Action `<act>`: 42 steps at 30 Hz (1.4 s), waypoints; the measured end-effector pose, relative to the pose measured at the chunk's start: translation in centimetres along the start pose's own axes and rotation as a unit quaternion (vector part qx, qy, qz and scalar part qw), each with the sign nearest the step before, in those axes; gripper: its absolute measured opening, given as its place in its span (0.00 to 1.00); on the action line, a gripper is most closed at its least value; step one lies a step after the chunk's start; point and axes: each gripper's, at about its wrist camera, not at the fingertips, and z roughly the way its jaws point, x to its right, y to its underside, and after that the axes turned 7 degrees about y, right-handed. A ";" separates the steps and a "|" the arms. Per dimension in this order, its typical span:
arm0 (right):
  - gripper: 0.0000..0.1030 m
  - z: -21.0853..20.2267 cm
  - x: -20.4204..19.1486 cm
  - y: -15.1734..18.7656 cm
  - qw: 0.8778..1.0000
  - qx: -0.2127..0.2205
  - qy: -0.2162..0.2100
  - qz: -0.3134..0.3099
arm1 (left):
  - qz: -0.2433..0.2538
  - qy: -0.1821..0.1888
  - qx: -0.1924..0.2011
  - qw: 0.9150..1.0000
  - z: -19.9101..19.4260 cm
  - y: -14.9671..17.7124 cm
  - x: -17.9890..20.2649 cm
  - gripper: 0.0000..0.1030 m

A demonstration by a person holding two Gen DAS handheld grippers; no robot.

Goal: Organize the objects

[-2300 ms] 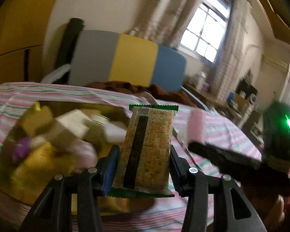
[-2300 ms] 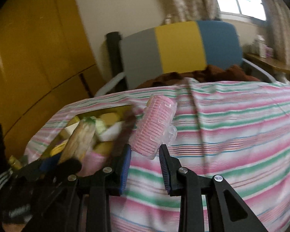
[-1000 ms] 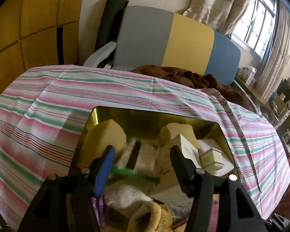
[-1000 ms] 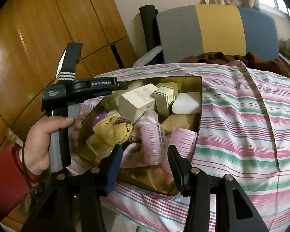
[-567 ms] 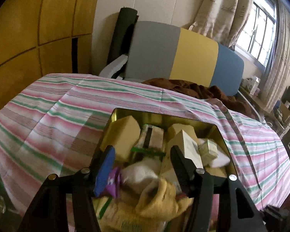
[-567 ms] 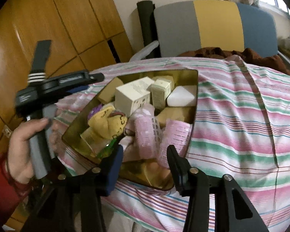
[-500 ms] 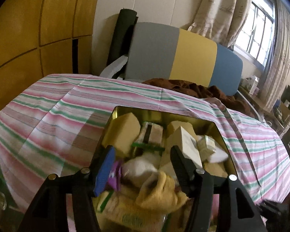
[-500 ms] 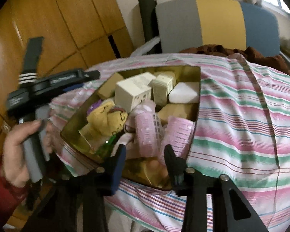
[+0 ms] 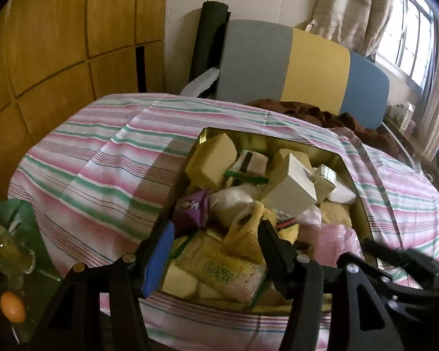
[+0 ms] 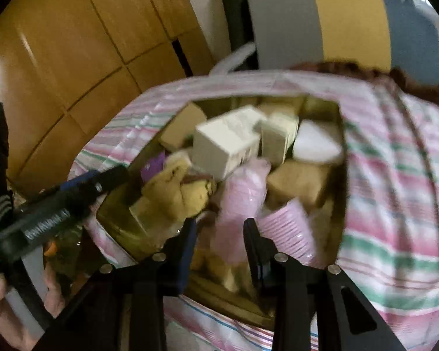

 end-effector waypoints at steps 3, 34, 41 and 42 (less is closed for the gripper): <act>0.81 -2.1 -0.1 -0.2 0.999 0.031 0.039 0.006 | -0.001 -0.014 0.005 1.000 -1.0 -0.1 0.3 0.58; 1.00 -4.0 -0.7 -1.5 0.976 0.032 0.212 0.032 | 0.016 -0.059 -0.033 0.998 -3.3 -0.1 1.9 0.58; 1.00 -4.0 -0.2 -1.4 0.976 0.032 0.213 0.042 | 0.006 -0.071 -0.027 0.997 -3.2 -0.1 1.6 0.58; 1.00 -4.0 -0.1 -1.4 0.975 0.031 0.214 0.043 | 0.007 -0.076 -0.024 0.997 -3.3 -0.1 1.5 0.58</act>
